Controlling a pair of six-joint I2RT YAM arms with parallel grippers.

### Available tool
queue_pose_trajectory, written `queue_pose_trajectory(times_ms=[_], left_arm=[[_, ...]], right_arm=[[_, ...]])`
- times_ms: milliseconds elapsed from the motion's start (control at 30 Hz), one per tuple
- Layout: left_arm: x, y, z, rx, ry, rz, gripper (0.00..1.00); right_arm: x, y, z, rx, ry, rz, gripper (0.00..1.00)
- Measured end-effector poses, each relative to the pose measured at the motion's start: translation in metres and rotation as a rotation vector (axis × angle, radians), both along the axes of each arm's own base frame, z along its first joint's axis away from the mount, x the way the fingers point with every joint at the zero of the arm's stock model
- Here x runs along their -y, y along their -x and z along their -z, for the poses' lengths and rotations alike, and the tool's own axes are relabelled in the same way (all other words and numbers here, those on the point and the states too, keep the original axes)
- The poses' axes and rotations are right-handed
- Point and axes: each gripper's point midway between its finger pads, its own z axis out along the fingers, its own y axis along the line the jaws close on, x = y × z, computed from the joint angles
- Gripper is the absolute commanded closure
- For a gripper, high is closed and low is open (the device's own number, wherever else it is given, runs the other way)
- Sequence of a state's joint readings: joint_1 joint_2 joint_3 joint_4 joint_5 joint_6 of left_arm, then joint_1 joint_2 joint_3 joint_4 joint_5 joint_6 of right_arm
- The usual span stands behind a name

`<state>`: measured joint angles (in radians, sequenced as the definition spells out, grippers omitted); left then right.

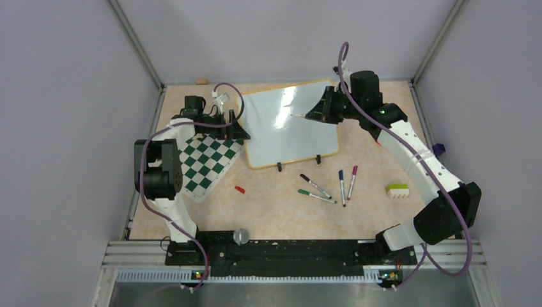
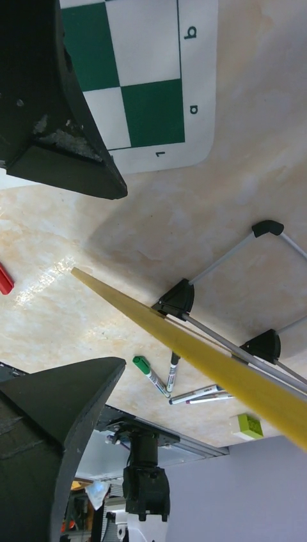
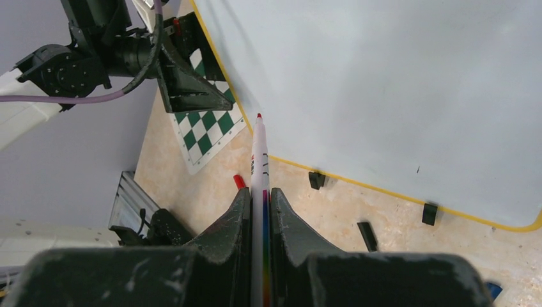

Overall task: Write a sentence on the whiteboard
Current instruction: Pick up the whiteboard marker at the Whiteboard stand.

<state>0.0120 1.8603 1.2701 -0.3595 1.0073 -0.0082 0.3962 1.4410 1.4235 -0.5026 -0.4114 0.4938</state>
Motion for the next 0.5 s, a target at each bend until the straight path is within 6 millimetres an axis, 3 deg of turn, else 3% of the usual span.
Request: queue_pose_trajectory(times_ms=[500], left_arm=[[0.025,0.002,-0.001,-0.04,0.059,0.066,0.01]], right_arm=[[0.0,0.0,0.0,0.001,0.0,-0.001,1.0]])
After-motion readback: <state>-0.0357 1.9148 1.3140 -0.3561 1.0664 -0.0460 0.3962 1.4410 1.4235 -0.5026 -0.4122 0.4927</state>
